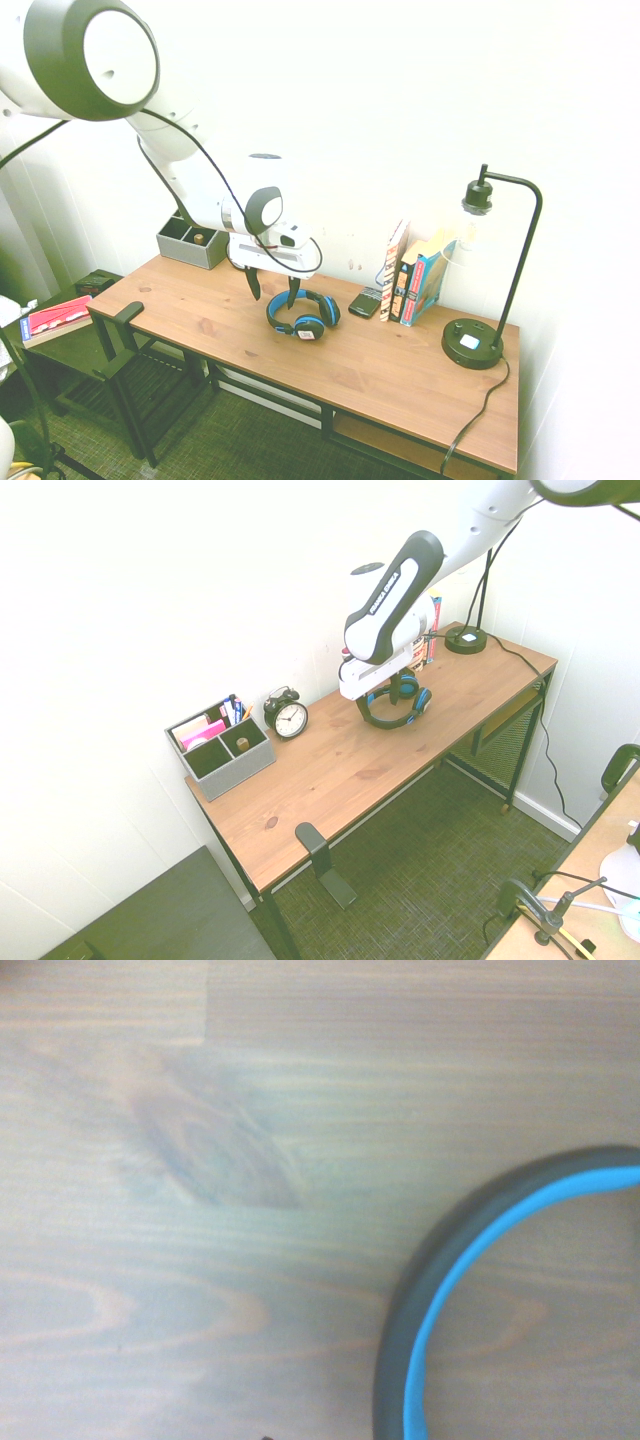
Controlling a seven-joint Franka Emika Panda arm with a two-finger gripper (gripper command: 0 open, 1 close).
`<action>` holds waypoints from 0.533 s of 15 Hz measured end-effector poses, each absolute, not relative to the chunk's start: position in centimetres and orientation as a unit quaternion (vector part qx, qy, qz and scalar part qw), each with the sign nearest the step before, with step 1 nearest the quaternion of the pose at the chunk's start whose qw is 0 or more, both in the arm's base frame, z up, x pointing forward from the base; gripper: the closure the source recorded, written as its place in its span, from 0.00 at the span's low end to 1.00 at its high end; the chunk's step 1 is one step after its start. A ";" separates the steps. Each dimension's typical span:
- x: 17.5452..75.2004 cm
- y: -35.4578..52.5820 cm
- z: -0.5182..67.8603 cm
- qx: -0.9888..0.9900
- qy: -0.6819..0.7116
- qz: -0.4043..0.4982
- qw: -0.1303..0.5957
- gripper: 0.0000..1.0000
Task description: Hang the headphone
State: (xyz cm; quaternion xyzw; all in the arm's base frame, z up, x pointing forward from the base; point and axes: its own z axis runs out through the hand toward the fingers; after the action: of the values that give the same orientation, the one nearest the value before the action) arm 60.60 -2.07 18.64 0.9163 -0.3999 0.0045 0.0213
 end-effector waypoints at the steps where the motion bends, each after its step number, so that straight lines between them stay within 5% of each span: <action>1: 61.2 -2.3 18.2 0.914 -0.404 0.005 0.022 1.00; 8: 62.7 -2.0 16.4 0.909 -0.416 -0.007 0.017 1.00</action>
State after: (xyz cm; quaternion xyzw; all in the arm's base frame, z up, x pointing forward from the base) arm 62.72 -2.01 16.43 0.9091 -0.4162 -0.0067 0.0167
